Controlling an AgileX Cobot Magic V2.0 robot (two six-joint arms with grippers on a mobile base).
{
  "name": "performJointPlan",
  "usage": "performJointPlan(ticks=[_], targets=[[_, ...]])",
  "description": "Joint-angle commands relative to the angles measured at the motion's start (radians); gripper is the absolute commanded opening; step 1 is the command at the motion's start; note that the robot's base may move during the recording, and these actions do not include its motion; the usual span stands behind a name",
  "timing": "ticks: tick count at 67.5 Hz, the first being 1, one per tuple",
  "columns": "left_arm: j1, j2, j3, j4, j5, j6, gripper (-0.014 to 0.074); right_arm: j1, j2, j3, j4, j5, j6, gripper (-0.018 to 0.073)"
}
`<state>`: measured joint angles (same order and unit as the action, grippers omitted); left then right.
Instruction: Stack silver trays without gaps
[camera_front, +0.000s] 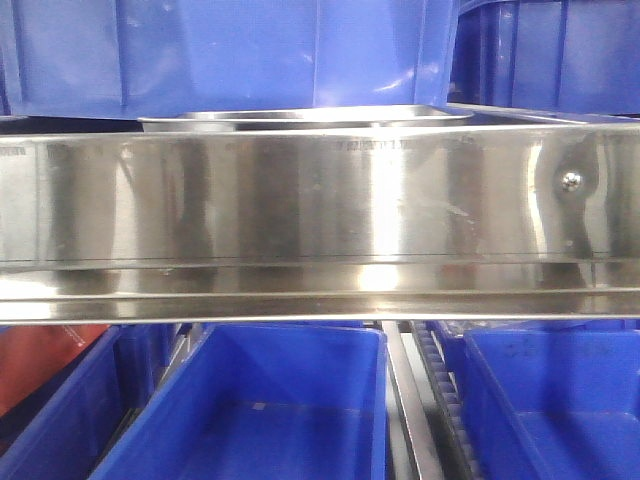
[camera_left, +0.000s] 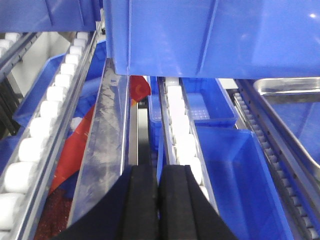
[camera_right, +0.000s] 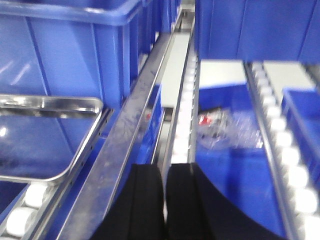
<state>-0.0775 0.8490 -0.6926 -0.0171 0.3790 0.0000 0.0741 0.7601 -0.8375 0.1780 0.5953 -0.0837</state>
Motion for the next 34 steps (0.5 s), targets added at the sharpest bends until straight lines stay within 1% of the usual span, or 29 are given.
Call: performJointPlan(ticks=[1,6,11,16,19,21,25,26,29,34], targets=[[-0.01,0.025,-0.035,-0.02,-0.01,0.0,-0.0013,0.003,0.064,-0.038,0.036,0.045,0.01,-0.0006],[-0.047,0.06,-0.09,-0.025,0.008,0.0,-0.0013,0.033,0.129,-0.085,0.035,0.066,0.01,-0.0004],[-0.101,0.115,-0.147,-0.016,0.031,0.0,-0.0013,0.07,0.213,-0.139,0.032,0.066,0.013,0.0007],[-0.144,0.185,-0.206,0.012,0.088,-0.038,-0.0013,0.117,0.308,-0.193,0.023,0.07,0.063,0.0007],[-0.169,0.231,-0.243,0.043,0.121,-0.105,-0.0013,0.145,0.362,-0.236,0.002,0.082,0.11,0.0007],[-0.188,0.269,-0.274,0.072,0.143,-0.164,-0.0013,0.17,0.407,-0.269,-0.033,0.093,0.151,0.0007],[-0.219,0.332,-0.329,0.138,0.175,-0.259,-0.0013,0.217,0.48,-0.322,-0.13,0.108,0.261,0.0007],[-0.226,0.345,-0.342,0.155,0.182,-0.296,-0.0013,0.227,0.496,-0.342,-0.154,0.113,0.29,0.0007],[-0.248,0.389,-0.379,0.206,0.206,-0.36,-0.0013,0.26,0.539,-0.383,-0.235,0.143,0.392,0.0007],[-0.275,0.451,-0.455,0.273,0.282,-0.473,-0.0013,0.297,0.614,-0.46,-0.316,0.207,0.502,0.0007]])
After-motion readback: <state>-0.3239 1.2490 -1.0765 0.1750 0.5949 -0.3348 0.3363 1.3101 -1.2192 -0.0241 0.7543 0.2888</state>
